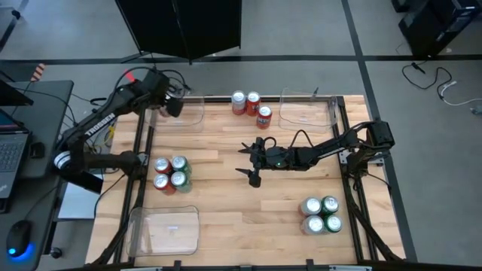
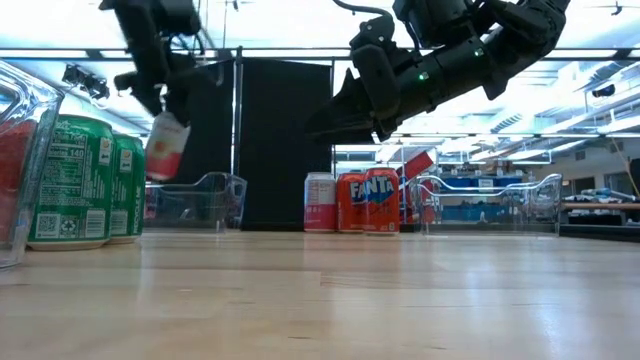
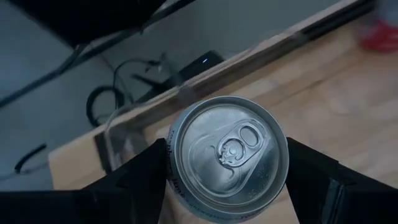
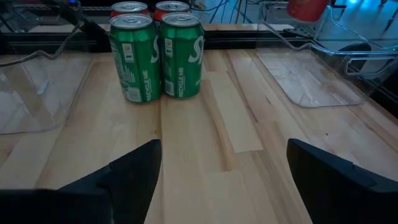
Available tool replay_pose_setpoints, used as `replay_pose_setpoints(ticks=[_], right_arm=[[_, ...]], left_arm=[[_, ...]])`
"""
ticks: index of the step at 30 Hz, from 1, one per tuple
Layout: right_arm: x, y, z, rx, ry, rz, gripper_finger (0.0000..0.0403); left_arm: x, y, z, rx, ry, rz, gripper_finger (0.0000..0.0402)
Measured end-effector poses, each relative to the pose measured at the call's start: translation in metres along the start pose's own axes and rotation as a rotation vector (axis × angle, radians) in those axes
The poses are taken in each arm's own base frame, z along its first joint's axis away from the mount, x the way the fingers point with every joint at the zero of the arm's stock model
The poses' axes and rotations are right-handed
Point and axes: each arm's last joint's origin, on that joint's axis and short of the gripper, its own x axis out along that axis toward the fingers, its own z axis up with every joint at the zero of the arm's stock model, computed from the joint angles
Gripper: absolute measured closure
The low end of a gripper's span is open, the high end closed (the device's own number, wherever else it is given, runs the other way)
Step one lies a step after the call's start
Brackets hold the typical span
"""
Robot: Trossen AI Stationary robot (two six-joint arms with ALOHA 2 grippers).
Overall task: Sort soda cans
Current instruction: Put the pink-white soda can into the top left transparent bin
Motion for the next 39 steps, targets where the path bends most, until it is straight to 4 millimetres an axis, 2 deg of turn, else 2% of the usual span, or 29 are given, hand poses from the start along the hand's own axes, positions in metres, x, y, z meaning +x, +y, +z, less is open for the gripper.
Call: replay_pose_setpoints(ticks=[4, 6, 15, 26, 33, 39], right_arm=[[0.000, 0.000, 0.000, -0.001, 0.000, 0.000, 0.0074], [0.000, 0.000, 0.000, -0.002, 0.000, -0.001, 0.0075], [0.000, 0.000, 0.000, -0.001, -0.001, -0.001, 0.0077], [0.000, 0.000, 0.000, -0.002, 0.000, 0.000, 0.0080], [0.000, 0.000, 0.000, -0.002, 0.000, -0.001, 0.0082], [0.000, 0.000, 0.000, -0.002, 0.000, -0.001, 0.0085]], left_arm=[[0.019, 0.014, -0.008, -0.047, 0.043, 0.013, 0.0141], [0.024, 0.014, -0.009, -0.046, 0.032, 0.012, 0.0141], [0.042, 0.013, 0.003, -0.121, -0.038, 0.059, 0.0141], [0.082, 0.017, 0.012, -0.200, 0.015, 0.057, 0.0141], [0.105, 0.019, -0.007, -0.198, 0.030, 0.073, 0.0141], [0.111, 0.017, -0.011, -0.170, 0.007, 0.067, 0.0141]])
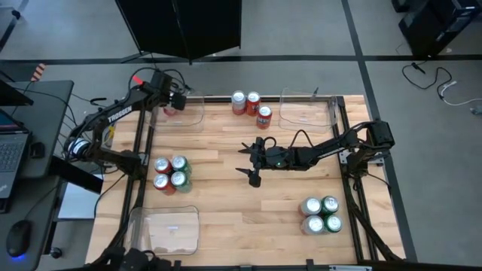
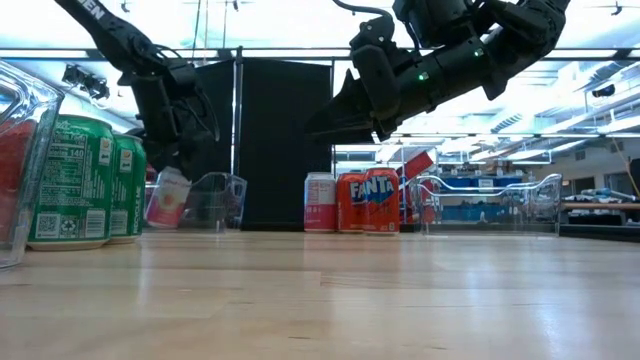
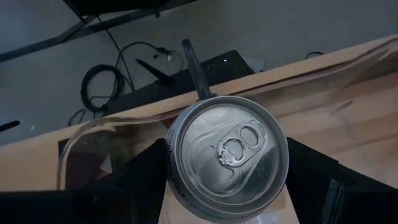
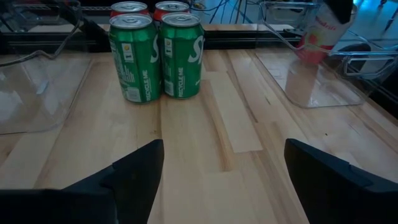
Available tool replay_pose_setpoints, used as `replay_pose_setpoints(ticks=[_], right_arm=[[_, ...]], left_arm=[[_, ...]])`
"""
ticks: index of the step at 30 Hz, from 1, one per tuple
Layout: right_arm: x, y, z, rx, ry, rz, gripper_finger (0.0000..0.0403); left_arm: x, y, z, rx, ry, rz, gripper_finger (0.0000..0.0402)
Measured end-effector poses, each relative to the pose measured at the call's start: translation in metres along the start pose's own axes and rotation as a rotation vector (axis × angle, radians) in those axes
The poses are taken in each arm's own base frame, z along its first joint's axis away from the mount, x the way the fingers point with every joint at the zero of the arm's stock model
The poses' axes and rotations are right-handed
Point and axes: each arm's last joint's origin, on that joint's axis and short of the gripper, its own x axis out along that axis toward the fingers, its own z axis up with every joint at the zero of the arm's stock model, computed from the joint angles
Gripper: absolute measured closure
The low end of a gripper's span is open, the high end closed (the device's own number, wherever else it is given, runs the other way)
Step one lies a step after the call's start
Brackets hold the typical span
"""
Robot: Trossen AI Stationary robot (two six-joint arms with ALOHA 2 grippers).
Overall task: Sort soda cans
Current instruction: Put the pink-white soda can into the top left transparent bin
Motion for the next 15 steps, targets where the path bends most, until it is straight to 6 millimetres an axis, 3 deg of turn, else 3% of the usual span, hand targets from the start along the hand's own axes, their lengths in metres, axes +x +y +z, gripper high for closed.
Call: replay_pose_setpoints(ticks=[4, 10, 15], right_arm=[[0.0000, 0.0000, 0.0000, 0.003, 0.000, 0.000, 0.0084], [0.0000, 0.0000, 0.0000, 0.003, 0.000, 0.000, 0.0084], [0.0000, 0.0000, 0.0001, 0.001, -0.001, 0.000, 0.0086]], left_arm=[[-0.0001, 0.0004, -0.0012, 0.065, 0.011, 0.008, 0.0138], [-0.0002, 0.0004, -0.0019, 0.081, 0.018, 0.009, 0.0056], [-0.0002, 0.0005, -0.0019, 0.099, 0.017, 0.016, 0.0058]])
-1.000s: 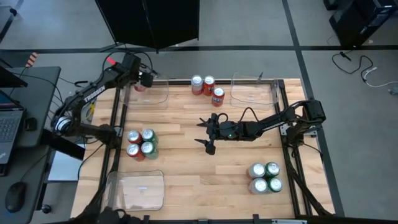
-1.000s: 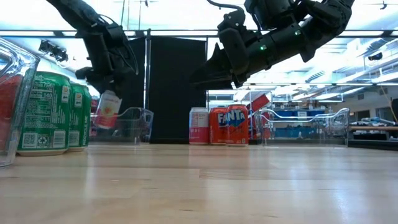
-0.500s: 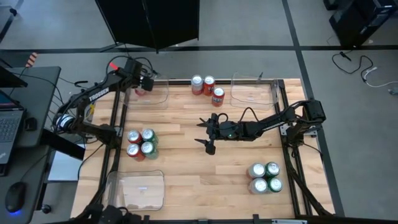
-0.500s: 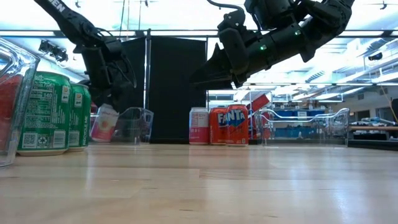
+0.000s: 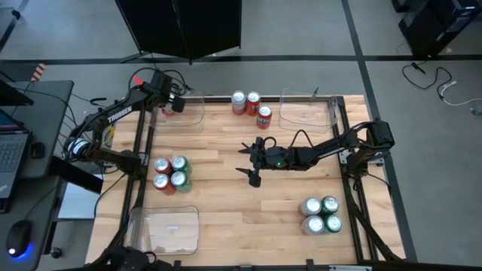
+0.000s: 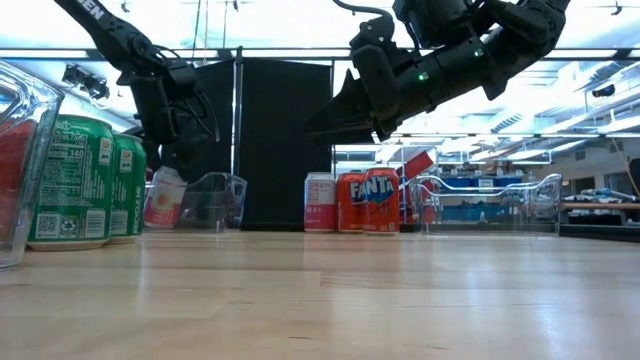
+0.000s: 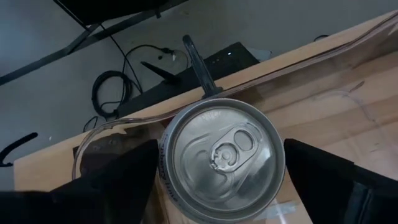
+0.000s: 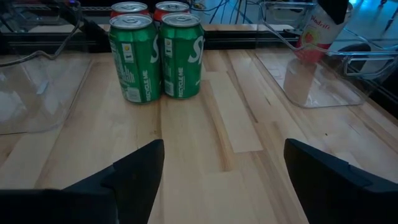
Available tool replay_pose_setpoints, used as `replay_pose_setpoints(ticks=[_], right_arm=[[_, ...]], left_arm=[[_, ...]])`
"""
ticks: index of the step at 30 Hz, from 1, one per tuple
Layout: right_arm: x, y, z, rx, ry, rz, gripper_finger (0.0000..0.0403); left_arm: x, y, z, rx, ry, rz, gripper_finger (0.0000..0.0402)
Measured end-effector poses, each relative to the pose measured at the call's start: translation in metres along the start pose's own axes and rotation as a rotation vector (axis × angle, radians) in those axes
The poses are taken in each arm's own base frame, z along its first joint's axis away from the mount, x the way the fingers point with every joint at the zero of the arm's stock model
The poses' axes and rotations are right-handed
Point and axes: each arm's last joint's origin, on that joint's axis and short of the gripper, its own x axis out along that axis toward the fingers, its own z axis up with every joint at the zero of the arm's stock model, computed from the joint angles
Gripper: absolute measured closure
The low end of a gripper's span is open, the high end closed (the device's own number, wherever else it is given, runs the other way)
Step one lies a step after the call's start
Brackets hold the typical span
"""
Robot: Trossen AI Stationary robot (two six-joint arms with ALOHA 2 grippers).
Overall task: Sort soda cans
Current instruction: Put the pink-white soda can into the top left transparent bin
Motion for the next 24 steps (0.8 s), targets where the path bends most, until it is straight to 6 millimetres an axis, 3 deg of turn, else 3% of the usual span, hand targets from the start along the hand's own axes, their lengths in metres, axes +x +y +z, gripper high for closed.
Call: replay_pose_setpoints(ticks=[24], right_arm=[[0.0000, 0.0000, 0.0000, -0.001, 0.000, 0.000, 0.0084]], left_arm=[[-0.0011, 0.0002, 0.0015, 0.059, -0.003, 0.004, 0.0073]])
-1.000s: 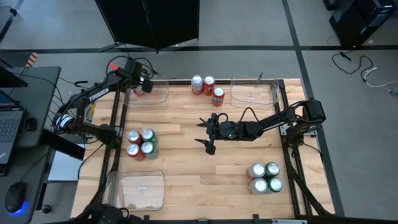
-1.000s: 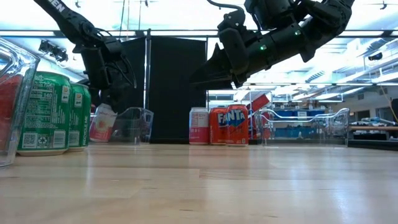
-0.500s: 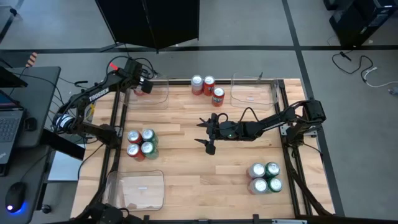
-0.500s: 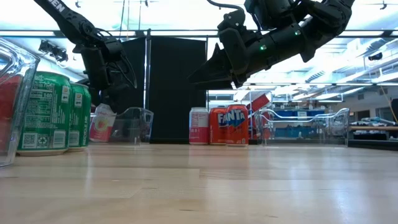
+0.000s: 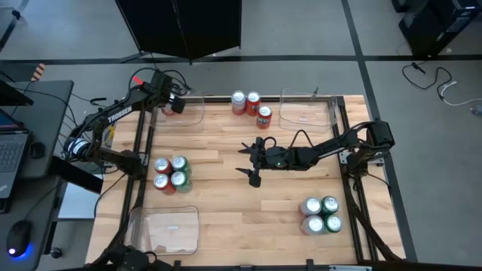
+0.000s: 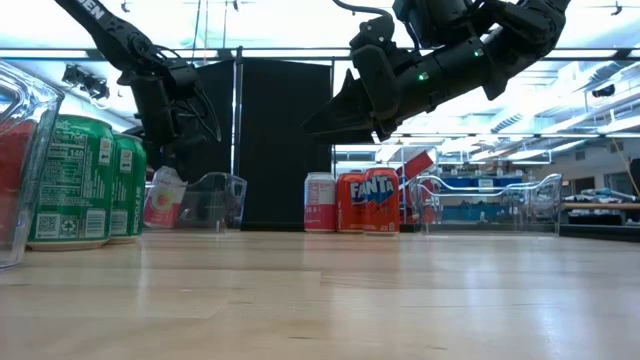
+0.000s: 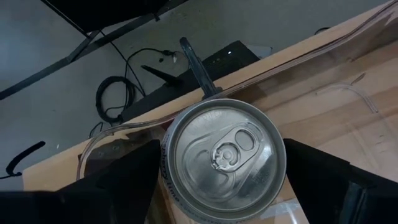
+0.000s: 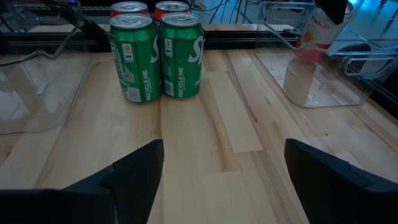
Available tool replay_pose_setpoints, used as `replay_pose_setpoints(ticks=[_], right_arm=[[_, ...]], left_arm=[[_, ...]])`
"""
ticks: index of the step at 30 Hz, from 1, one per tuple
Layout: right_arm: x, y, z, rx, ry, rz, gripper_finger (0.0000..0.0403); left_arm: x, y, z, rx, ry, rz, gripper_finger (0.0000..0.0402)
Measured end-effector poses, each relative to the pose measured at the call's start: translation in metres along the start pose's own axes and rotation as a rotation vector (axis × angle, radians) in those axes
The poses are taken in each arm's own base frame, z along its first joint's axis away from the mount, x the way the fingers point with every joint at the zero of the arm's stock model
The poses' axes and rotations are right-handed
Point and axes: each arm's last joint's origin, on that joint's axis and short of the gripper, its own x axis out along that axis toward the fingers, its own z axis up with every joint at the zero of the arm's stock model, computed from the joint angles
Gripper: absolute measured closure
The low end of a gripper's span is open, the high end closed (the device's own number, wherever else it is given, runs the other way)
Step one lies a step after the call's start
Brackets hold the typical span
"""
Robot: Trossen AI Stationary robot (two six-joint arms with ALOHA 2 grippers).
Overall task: Sort soda cans
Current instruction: Put the pink-white soda can into the top left transparent bin
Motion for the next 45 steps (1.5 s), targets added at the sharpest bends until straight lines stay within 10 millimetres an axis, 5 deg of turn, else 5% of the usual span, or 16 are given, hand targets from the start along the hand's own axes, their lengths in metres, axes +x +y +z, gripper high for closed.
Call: replay_pose_setpoints(ticks=[11, 20, 33, 39, 45], right_arm=[[0.000, 0.000, 0.000, 0.003, 0.000, 0.000, 0.0081], [-0.001, 0.003, 0.000, 0.008, 0.001, 0.007, 0.0080], [-0.001, 0.006, 0.000, 0.000, 0.000, 0.018, 0.0084], [-0.001, 0.006, 0.000, -0.007, 0.000, 0.017, 0.0085], [-0.001, 0.006, 0.000, -0.011, 0.000, 0.017, 0.0086]], left_arm=[[-0.019, 0.006, 0.020, -0.029, -0.048, 0.029, 0.0075], [-0.003, 0.001, 0.007, -0.163, -0.077, -0.018, 0.0150], [0.016, -0.015, -0.007, -0.340, -0.205, -0.294, 0.0150], [0.010, -0.033, -0.007, -0.263, -0.231, -0.358, 0.0150], [0.005, -0.035, -0.003, -0.179, -0.226, -0.195, 0.0150]])
